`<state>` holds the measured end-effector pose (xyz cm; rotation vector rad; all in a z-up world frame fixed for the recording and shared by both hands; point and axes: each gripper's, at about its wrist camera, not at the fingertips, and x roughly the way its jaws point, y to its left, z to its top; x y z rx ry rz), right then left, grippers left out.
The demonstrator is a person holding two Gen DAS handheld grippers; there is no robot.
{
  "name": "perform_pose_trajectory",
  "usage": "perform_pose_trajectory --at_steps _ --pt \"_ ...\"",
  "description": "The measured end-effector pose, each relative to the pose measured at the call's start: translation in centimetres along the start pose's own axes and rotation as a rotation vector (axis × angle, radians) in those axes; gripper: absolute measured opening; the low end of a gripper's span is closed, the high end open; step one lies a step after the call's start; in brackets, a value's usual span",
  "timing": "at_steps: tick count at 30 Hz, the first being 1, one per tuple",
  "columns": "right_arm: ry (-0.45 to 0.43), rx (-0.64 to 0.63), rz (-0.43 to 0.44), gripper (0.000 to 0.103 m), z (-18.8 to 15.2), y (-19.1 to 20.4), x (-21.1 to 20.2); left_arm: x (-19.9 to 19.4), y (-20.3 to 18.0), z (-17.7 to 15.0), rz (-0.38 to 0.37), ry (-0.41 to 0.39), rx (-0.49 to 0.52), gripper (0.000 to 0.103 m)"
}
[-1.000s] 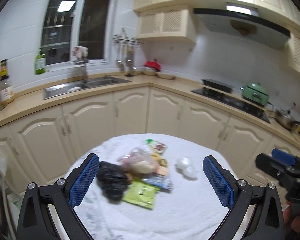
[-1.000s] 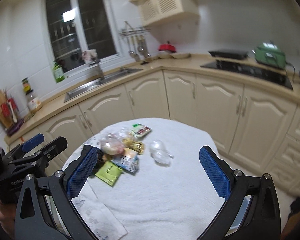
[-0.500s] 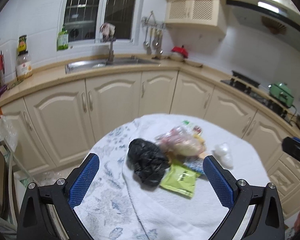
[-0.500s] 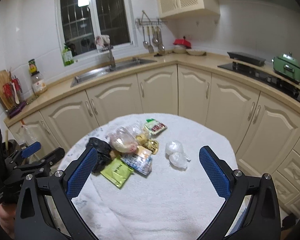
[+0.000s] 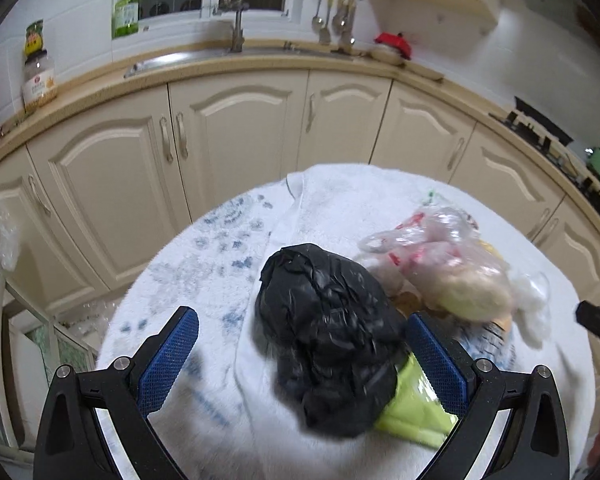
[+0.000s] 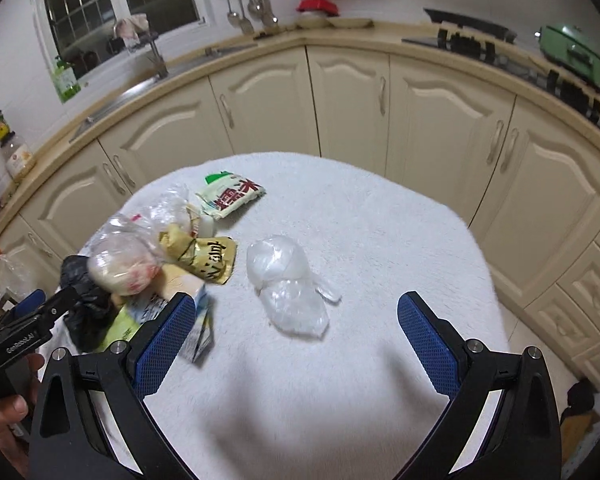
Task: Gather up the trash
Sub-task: 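Grasp the black plastic bag with the left gripper while the right grasps the clear plastic bag, then carry both bags to the blue bin and open both grippers over it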
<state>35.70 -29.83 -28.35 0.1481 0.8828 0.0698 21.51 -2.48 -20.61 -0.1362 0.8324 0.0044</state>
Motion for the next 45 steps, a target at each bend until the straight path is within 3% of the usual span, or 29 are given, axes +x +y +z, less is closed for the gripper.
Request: perform_pose_trajectory --at_steps 4,6,7,9,15,21,27,36,45 --pt "0.065 -0.017 0.000 0.090 0.4 0.3 4.3 2.9 -0.7 1.3 -0.044 0.002 -0.013 0.100" --pt "0.100 -0.015 0.005 0.062 0.3 0.3 5.8 4.1 -0.6 1.5 -0.068 0.004 -0.027 0.090" --pt "0.121 -0.021 0.005 0.054 0.1 0.4 6.5 4.9 -0.3 1.8 -0.103 0.004 -0.039 0.073" --pt "0.106 -0.027 0.013 0.039 -0.2 0.4 6.2 5.3 -0.5 2.5 -0.111 0.001 -0.030 0.068" --pt "0.069 0.018 0.071 0.038 -0.9 -0.3 4.0 6.0 0.6 3.4 -0.117 -0.021 -0.022 0.063" --pt "0.030 0.043 0.103 0.038 -2.2 -0.8 0.2 4.1 1.4 3.6 -0.092 -0.081 -0.010 0.063" --pt "-0.041 0.076 0.128 0.038 -3.4 -2.6 -5.2 0.4 -0.6 2.7 -0.098 -0.144 0.040 0.063" --pt "-0.166 0.163 0.101 0.038 -6.1 -7.4 -13.3 -5.5 -7.5 0.9 -0.226 -0.231 0.168 0.063" --pt "-0.278 0.290 -0.016 0.038 -9.3 -15.8 -20.3 -9.3 -11.8 -2.9 -0.395 -0.264 0.283 0.063"
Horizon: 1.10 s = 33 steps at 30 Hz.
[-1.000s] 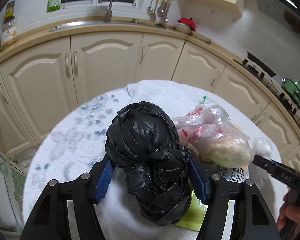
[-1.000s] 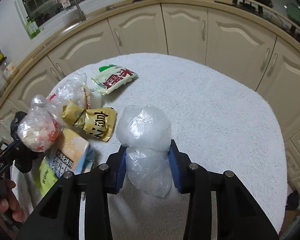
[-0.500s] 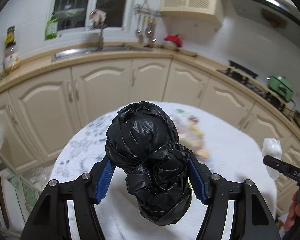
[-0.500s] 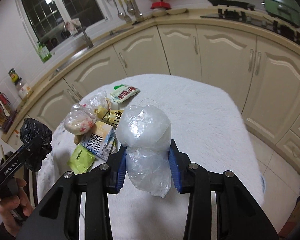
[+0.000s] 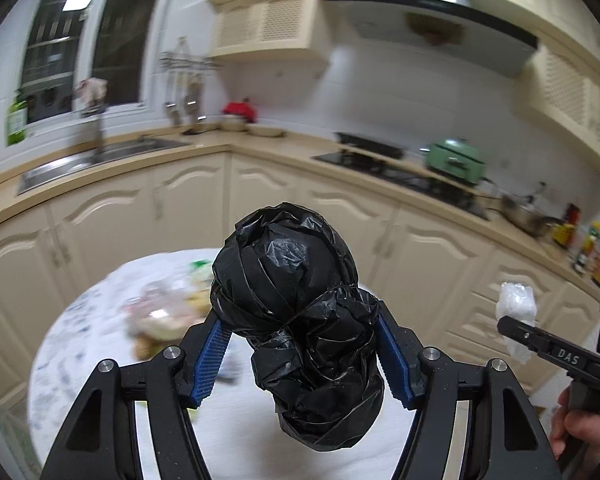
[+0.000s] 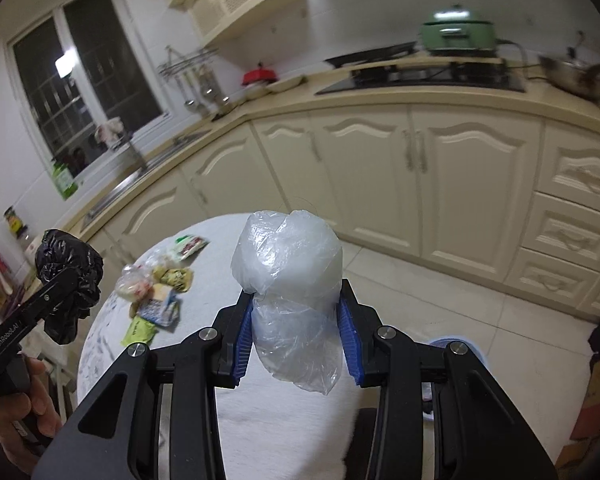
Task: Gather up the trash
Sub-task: 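Carry both bags to the blue bin and open both grippers over it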
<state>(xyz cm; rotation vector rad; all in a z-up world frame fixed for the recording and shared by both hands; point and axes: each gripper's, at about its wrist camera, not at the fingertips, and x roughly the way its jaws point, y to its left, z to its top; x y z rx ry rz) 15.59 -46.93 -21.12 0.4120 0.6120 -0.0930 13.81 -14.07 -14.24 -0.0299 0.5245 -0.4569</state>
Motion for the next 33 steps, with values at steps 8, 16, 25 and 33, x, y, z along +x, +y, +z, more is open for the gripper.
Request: perform_pose_trajectory --at_steps 8,16,25,33 --pt "-0.008 0.159 -0.187 0.038 -1.5 -10.3 -2.8 6.4 -6.0 0.3 -0.217 0.091 0.112 0.063" --pt "0.059 0.257 -0.230 0.038 -2.8 -16.5 -0.4 15.3 -12.1 -1.5 -0.336 0.286 0.200 0.063" --pt "0.118 0.323 -0.225 0.038 -3.5 -21.0 3.0 23.9 -17.9 0.3 -0.348 0.389 0.278 0.063" --pt "0.238 0.427 -0.228 0.060 -5.6 -25.8 9.4 36.2 -26.2 0.3 -0.322 0.567 0.383 0.079"
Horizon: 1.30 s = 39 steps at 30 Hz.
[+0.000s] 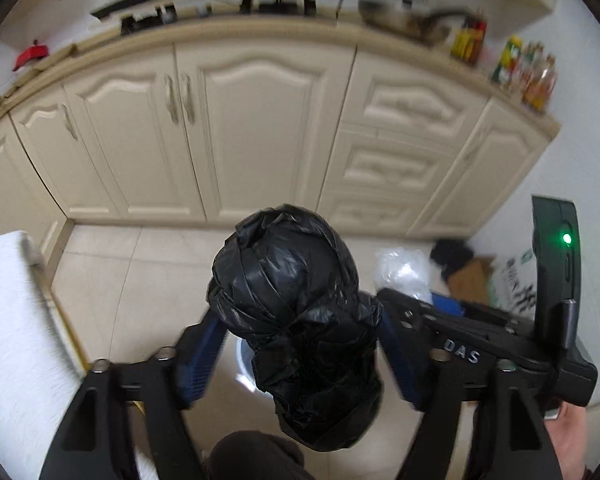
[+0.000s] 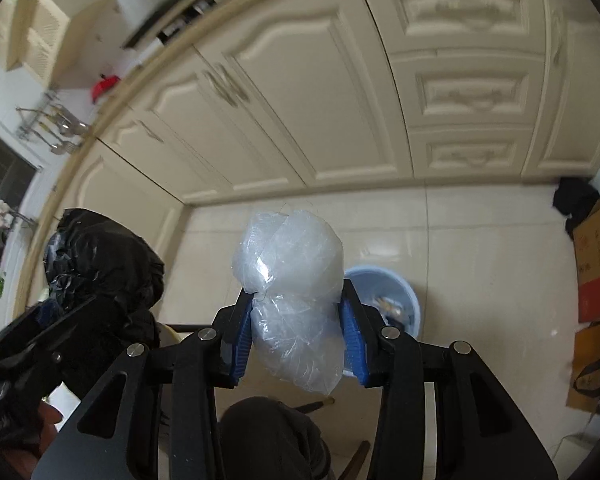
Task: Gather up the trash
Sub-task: 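Carry both bags to the blue bin and open both grippers over it, then return both grippers to the table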
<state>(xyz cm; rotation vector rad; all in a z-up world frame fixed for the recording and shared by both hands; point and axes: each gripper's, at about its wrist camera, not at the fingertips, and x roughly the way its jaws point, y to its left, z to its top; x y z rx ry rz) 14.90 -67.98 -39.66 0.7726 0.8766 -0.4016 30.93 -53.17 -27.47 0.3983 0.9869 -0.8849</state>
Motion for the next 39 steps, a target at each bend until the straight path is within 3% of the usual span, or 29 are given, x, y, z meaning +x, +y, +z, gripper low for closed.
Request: perform_pose_trajectory --at_steps 2,4,6,12,20,31,39 --pt "0.016 0.063 -0.019 0.081 -0.4 -1.5 1.5 1.6 0.4 0.7 0.042 0.025 -0.018 0.086" --pt "0.005 0.105 0.007 0.081 -1.1 -2.3 1.4 2.2 0.4 1.6 0.042 0.026 -0.018 0.093" --pt "-0.009 0.109 0.001 0.088 -1.5 -2.6 1.0 1.9 0.5 1.9 0.058 0.002 -0.021 0.099" --pt "-0.033 0.120 -0.024 0.103 -2.3 -1.9 -0.8 -1.8 1.8 0.7 0.102 -0.085 -0.040 0.101" --pt "-0.104 0.045 0.010 0.103 -2.3 2.9 -5.4 -10.4 2.8 -4.3 0.147 -0.240 -0.077 0.102" --pt "-0.205 -0.157 0.120 0.103 -4.0 14.3 -11.3 -26.1 6.0 -18.0 0.244 -0.430 -0.186 0.102" --pt "-0.242 -0.307 0.195 0.103 -6.4 21.9 -14.0 -33.3 7.1 -25.2 0.312 -0.513 -0.270 0.102"
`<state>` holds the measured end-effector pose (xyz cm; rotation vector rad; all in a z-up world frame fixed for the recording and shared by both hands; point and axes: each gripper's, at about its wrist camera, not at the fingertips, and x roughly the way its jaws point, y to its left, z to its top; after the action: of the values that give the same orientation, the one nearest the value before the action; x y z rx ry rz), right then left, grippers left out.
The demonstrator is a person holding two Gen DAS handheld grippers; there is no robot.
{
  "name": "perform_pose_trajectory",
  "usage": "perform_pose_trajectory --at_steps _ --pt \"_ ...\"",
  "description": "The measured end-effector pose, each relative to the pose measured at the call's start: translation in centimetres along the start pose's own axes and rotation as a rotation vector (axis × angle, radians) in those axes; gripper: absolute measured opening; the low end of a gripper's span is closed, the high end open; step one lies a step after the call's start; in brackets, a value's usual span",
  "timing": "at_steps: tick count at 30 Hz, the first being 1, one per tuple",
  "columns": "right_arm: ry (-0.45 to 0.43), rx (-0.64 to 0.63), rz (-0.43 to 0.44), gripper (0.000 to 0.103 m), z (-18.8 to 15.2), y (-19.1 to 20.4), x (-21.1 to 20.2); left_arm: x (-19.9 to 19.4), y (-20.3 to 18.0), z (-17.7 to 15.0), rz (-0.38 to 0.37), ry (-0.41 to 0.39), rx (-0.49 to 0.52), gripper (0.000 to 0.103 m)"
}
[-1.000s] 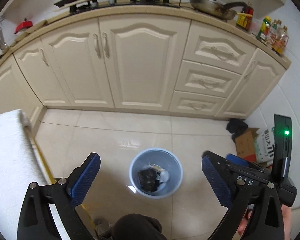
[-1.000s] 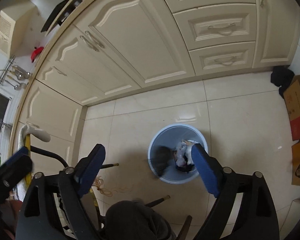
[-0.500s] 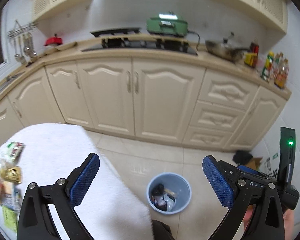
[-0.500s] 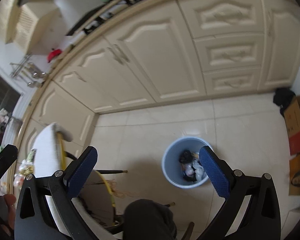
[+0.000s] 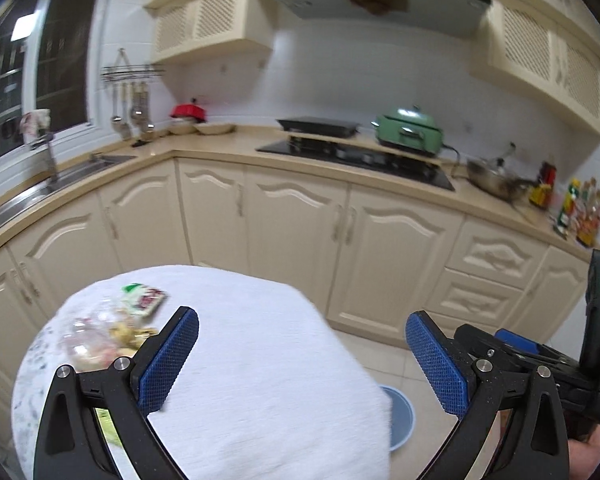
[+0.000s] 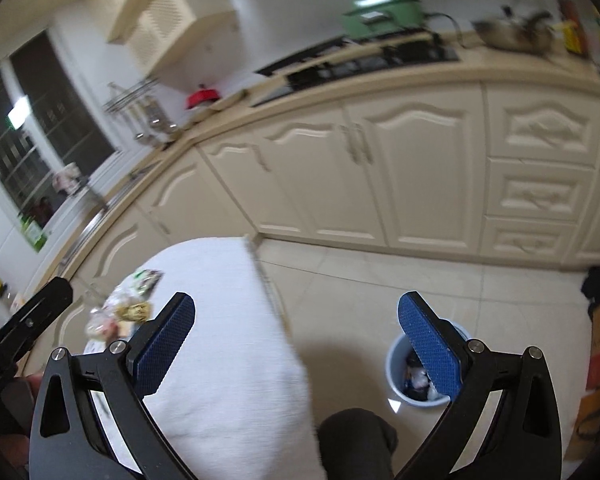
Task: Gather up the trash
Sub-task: 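Return both grippers to the table, then grasp the green snack packet with the left gripper while the right grasps the milk carton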
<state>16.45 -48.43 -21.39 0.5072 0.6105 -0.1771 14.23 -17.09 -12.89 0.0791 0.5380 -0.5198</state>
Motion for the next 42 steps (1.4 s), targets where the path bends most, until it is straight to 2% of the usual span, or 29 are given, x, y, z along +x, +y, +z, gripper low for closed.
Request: perform_pose_trajectory --at_steps 6,12,17,23,33,37,42 --pt "-0.009 -0.114 0.069 0.103 -0.1 6.1 -0.7 -5.7 3.0 -1.4 0.075 -0.037 -0.048 0.102" --pt "-0.033 -0.238 0.133 0.103 -0.4 12.1 -1.5 -12.1 6.1 -3.5 0.174 -0.106 -0.112 0.102" --pt "-0.054 -0.345 0.171 0.103 -1.3 17.2 -2.0 -15.1 7.6 -5.5 0.234 -0.127 -0.171 0.102" --pt "-0.049 -0.421 0.208 0.103 -2.5 21.1 -1.6 -17.9 9.0 -7.8 0.299 -0.123 -0.218 0.102" --pt "-0.025 -0.471 0.228 0.103 -3.3 23.5 -0.1 -16.3 11.8 -7.8 0.327 -0.054 -0.256 0.102" --pt "0.009 -0.468 0.216 0.103 -3.7 23.3 1.5 -13.9 13.1 -7.5 0.310 -0.004 -0.255 0.102" --pt "0.068 -0.455 0.197 0.103 -4.2 22.5 4.0 -8.9 13.9 -7.2 0.289 0.087 -0.217 0.102"
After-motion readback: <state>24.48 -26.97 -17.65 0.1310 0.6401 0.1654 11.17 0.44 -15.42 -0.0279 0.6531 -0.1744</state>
